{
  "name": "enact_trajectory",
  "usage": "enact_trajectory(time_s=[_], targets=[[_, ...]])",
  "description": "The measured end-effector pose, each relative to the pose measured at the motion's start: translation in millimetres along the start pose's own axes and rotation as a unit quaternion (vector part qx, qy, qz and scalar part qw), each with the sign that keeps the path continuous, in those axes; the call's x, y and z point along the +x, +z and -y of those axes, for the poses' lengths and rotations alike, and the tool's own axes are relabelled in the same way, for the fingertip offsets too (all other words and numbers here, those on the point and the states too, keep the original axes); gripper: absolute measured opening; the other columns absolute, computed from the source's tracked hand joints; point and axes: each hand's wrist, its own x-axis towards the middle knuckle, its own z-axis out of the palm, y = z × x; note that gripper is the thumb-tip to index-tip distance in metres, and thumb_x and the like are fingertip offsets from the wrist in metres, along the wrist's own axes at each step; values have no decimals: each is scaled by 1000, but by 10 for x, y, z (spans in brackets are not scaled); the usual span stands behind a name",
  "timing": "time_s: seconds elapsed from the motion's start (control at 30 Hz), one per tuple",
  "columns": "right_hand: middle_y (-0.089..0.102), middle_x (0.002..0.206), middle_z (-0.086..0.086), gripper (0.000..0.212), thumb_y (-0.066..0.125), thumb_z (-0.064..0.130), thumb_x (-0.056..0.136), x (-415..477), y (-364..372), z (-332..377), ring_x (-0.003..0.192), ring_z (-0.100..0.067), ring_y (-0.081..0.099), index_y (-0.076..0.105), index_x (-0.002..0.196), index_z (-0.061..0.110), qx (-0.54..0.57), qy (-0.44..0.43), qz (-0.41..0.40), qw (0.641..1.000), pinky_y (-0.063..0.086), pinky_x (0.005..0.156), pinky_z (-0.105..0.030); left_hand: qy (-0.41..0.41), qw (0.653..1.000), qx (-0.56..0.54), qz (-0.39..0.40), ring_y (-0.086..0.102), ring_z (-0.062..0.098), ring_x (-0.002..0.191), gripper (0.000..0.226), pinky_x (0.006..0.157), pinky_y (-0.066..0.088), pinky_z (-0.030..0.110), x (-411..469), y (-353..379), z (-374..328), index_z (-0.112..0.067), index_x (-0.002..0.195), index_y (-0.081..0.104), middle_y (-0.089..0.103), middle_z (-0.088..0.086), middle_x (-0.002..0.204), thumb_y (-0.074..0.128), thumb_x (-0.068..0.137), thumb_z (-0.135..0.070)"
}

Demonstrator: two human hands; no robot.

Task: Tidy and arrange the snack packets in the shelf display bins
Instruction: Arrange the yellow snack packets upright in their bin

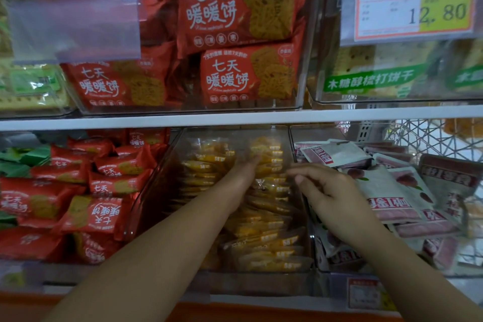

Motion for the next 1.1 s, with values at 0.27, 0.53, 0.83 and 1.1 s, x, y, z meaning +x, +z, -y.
enact_trajectory(time_s=[0.27,0.53,0.83,1.1], targets=[[60,116,15,24,56,30,91,-39,-34,64,112,-5,54,69,109,24,-24,5,36,999,39,93,-13,-45,997,-18,54,61,27,109,59,97,46,43,-122,-40,-134,-25,134,48,62,10,123,34,91,-63],[58,121,18,39,48,55,81,-557,-19,399,114,-3,51,59,115,38,-226,-166,155,947,26,111,-39,49,984,123,121,42,16,128,50,110,31,35,-845,-483,-141,-25,140,41,44,-8,138,49,93,-44],[61,113,10,48,71,46,71,-301,39,406,102,-16,63,55,114,35,-356,-190,215,889,38,102,-46,157,813,532,175,34,11,135,82,106,32,21,-1168,-742,-75,-26,151,10,26,-6,154,62,88,-37],[41,136,19,39,56,52,83,-10,91,421,130,-7,36,52,120,41,-373,-96,225,895,-4,116,-45,255,750,610,7,54,19,116,68,91,47,36,-896,-570,-104,-34,146,25,58,-4,128,53,87,-53]])
